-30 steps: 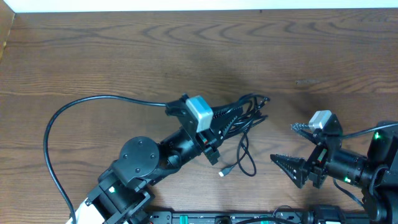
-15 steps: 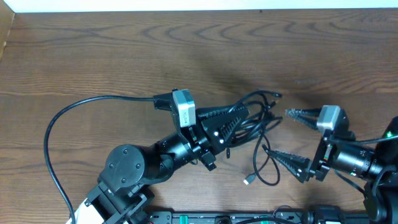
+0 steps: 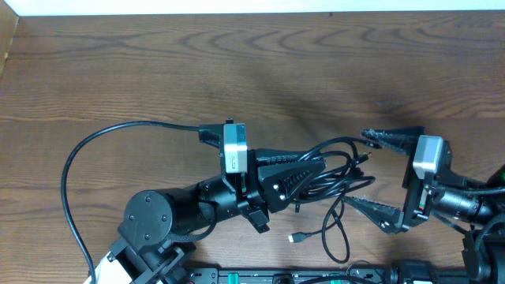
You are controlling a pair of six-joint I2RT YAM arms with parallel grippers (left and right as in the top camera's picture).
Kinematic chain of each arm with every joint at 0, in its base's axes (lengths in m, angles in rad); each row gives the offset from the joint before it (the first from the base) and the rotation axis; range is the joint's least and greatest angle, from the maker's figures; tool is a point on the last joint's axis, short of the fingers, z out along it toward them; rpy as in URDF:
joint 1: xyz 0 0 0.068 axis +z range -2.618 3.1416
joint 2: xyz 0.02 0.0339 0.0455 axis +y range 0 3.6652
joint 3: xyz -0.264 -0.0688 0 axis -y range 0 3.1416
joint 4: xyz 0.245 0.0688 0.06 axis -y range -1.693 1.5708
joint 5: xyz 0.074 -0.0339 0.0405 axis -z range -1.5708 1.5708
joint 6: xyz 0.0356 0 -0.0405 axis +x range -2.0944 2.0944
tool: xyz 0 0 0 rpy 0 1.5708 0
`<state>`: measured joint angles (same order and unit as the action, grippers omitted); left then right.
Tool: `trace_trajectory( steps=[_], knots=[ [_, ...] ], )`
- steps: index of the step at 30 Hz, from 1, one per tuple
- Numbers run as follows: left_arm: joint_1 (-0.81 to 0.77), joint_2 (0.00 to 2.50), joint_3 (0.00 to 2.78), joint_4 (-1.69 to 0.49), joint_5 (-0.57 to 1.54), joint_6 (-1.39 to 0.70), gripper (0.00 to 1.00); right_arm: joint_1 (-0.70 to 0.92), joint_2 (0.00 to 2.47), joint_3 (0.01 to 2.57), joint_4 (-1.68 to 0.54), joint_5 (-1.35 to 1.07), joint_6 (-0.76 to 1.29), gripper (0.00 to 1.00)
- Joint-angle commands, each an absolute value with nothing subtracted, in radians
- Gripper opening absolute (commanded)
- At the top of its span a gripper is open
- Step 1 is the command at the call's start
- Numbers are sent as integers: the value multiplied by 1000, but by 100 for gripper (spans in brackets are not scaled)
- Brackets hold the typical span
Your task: Untangle cables
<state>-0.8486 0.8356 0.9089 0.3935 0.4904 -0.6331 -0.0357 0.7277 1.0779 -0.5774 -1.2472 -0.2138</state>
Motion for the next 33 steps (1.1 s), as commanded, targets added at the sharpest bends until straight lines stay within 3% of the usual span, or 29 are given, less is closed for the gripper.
trace_trajectory(
  steps=[1,11,22,33],
  knots=[
    [-847,822,927,410,517,-649,8,-38,729,1084,-542,-1275,-186,99],
    [-848,848,927,416,517,-661,8,-38,729,1084,-437,-1367,-154,99],
    [-848,853,927,627,516,-672,8,-38,733,1084,-442,-1260,-154,99],
    [-849,895,927,645,517,-717,7,-12,759,1084,-350,-1428,-154,96]
  ],
)
